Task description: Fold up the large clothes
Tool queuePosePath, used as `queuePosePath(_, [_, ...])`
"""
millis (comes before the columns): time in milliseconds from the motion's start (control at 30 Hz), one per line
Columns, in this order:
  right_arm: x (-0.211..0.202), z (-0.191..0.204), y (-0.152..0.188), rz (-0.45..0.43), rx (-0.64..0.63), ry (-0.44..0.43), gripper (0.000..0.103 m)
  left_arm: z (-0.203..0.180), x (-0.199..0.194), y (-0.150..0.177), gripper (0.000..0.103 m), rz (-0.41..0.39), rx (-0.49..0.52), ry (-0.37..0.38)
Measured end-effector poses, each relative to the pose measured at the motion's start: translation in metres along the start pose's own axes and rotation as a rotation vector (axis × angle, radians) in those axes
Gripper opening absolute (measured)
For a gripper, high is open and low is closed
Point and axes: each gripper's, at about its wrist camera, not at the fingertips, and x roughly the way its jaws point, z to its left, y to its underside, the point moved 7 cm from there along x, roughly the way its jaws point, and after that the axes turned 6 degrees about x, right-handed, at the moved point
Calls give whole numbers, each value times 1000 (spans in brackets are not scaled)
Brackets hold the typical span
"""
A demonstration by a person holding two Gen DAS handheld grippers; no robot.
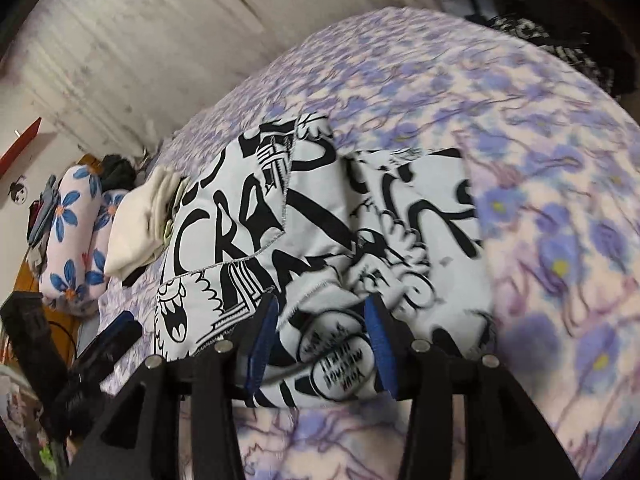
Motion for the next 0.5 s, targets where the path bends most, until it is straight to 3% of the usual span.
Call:
queuePosePath(167, [41,-7,-8,167,-5,-28,45,39,27,9,100,100,-112,63])
queuePosePath(300, [70,-6,-8,328,-1,-155,45,48,55,20,100,159,-169,142])
queuePosePath(433, [88,1,-11,368,-21,-182,43,42,73,21,100,168,-199,207])
queuePosePath(500, [91,6,-10,343,-66,-134,30,38,79,20,100,177,-194,211])
